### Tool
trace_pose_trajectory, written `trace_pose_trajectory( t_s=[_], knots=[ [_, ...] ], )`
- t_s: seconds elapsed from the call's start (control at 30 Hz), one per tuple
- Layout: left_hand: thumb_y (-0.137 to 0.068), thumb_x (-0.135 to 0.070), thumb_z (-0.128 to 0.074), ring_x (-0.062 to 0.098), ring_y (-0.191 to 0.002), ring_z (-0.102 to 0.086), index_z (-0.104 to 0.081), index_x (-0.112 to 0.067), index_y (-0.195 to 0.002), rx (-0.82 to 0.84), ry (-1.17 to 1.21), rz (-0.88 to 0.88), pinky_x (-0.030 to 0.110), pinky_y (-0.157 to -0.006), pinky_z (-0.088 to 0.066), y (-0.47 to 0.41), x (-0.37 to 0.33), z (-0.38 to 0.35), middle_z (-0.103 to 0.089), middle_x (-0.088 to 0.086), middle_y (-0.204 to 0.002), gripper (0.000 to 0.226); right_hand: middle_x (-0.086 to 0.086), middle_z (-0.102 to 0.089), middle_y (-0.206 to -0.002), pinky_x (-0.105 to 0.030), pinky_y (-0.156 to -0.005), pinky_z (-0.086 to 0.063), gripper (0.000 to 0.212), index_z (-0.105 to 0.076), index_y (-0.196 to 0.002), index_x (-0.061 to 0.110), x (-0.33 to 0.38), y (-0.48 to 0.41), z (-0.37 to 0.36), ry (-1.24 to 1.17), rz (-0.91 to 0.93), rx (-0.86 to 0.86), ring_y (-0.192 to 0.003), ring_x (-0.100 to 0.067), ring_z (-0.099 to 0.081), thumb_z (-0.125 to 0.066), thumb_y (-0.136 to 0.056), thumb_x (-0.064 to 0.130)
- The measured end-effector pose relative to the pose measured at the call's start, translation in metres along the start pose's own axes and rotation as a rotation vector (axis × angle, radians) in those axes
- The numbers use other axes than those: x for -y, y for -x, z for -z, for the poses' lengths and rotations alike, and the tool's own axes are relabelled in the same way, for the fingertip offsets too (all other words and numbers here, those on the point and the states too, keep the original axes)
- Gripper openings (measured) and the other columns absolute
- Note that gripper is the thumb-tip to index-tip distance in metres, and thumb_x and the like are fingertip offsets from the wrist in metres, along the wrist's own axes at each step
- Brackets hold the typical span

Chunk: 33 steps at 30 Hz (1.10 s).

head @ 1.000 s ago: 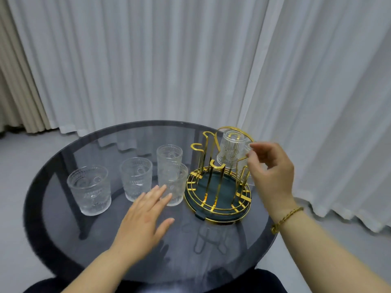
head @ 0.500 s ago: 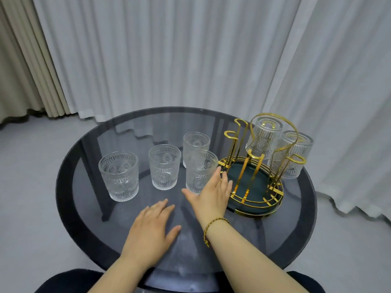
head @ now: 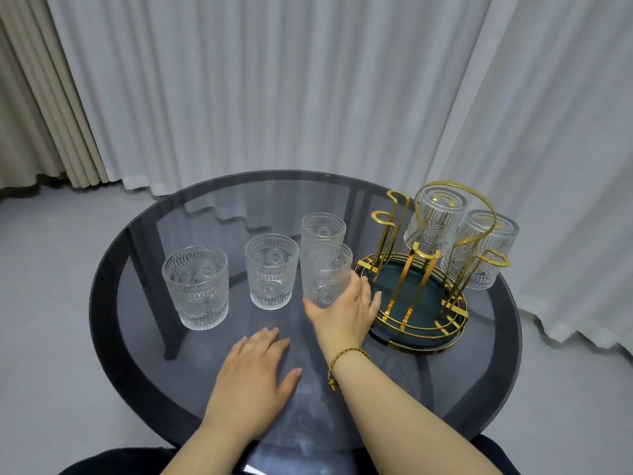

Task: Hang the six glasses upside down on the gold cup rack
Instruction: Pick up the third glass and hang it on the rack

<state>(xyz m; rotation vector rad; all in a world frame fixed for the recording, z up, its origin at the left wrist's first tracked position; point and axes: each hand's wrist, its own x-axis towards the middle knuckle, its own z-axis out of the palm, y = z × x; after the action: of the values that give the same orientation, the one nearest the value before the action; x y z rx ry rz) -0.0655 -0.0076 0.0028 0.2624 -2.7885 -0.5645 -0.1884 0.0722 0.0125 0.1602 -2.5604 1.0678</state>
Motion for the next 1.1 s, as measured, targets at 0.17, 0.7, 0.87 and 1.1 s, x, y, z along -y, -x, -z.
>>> trace_pose_trajectory(
  t_s=[0.17, 0.7, 0.87, 1.1],
  knots=[
    [-0.088, -0.048, -0.040, 0.008, -0.137, -0.021, -0.036, -0.025, -0.131, 0.063, -0.056, -0.007, 0.029, -0.115, -0.010, -0.002, 0.005, -0.003, -0.029, -0.005, -0.148, 0.049, -0.007, -0.049, -0.128, -0.028, -0.111, 0.008, 0.072, -0.039, -0.119, 0.011, -0.001, 0.011, 0.023, -0.179, -0.004, -0.037, -0.129, -0.020, -0.032, -0.074, -0.060, 0.033],
    [-0.095, -0.033, -0.035, 0.012, -0.141, -0.009, -0.010, -0.026, -0.141, 0.172, 0.039, -0.241, 0.029, -0.115, -0.008, -0.032, -0.059, -0.016, -0.001, -0.001, -0.155, 0.053, 0.009, -0.046, -0.108, 0.000, -0.065, -0.042, 0.070, -0.032, -0.108, 0.037, -0.044, 0.032, 0.196, -0.636, 0.064, 0.205, -0.085, 0.014, -0.054, -0.071, -0.053, 0.019],
    [-0.094, -0.031, -0.037, 0.013, -0.141, -0.010, -0.009, -0.023, -0.141, 0.195, 0.085, -0.257, 0.029, -0.114, -0.011, -0.053, -0.088, -0.035, -0.005, 0.000, -0.155, 0.055, 0.012, -0.049, -0.100, -0.002, -0.057, -0.045, 0.059, -0.041, -0.092, 0.037, -0.060, 0.010, 0.242, -0.594, 0.112, 0.185, -0.076, 0.016, -0.057, -0.074, -0.061, -0.002],
    [-0.095, -0.031, -0.036, 0.012, -0.141, -0.011, -0.018, -0.027, -0.139, 0.161, 0.052, -0.290, 0.031, -0.115, -0.008, -0.063, -0.078, -0.041, -0.013, -0.004, -0.154, 0.048, 0.015, -0.054, -0.093, -0.003, -0.063, -0.046, 0.051, -0.045, -0.087, 0.039, -0.058, -0.035, 0.289, -0.420, 0.176, 0.097, -0.081, 0.003, -0.055, -0.073, -0.061, 0.005]
  ],
)
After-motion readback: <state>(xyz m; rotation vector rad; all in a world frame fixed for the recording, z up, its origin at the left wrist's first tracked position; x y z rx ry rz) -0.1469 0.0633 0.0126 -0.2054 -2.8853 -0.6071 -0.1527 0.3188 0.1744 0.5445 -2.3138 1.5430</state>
